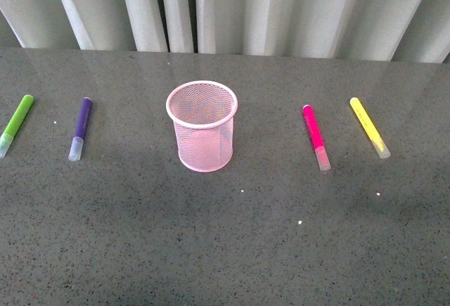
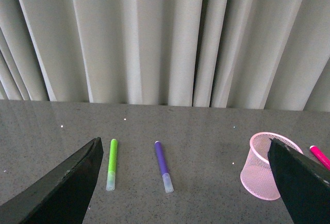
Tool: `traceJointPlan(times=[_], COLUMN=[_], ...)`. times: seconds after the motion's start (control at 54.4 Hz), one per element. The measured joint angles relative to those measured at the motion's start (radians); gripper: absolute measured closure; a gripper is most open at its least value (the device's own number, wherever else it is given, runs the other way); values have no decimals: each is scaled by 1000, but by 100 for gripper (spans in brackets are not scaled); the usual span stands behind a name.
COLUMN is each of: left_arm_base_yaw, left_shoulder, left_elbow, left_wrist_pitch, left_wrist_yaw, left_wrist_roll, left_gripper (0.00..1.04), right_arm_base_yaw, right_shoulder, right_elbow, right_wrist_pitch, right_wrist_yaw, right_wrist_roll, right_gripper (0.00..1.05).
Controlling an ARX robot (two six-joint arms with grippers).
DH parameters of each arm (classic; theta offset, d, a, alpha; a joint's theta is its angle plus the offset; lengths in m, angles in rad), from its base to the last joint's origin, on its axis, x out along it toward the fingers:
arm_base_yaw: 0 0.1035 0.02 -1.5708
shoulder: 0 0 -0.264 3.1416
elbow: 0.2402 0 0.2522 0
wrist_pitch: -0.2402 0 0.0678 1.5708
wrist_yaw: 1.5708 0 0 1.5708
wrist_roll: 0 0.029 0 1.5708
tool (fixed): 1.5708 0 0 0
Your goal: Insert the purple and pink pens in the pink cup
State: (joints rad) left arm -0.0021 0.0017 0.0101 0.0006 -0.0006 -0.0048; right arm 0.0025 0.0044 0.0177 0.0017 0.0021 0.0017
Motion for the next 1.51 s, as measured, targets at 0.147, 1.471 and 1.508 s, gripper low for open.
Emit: traceJointPlan(times=[0.147, 1.471, 1.508], left_arm_base_yaw=[0, 0, 0], left_shoulder=[0, 0, 0], left_elbow=[0, 0, 0], left_wrist_pitch=[0, 0, 0], left_wrist_yaw=[0, 0, 0], left_wrist_roll=[0, 0, 0], left_gripper=[7, 7, 7], right_arm_base_yaw=[0, 0, 0], right_shoulder=[0, 0, 0], right_elbow=[0, 0, 0], right_wrist_pitch=[0, 0, 0], right_wrist_yaw=[0, 0, 0], right_wrist_roll=[0, 0, 0], right_gripper=[7, 7, 7])
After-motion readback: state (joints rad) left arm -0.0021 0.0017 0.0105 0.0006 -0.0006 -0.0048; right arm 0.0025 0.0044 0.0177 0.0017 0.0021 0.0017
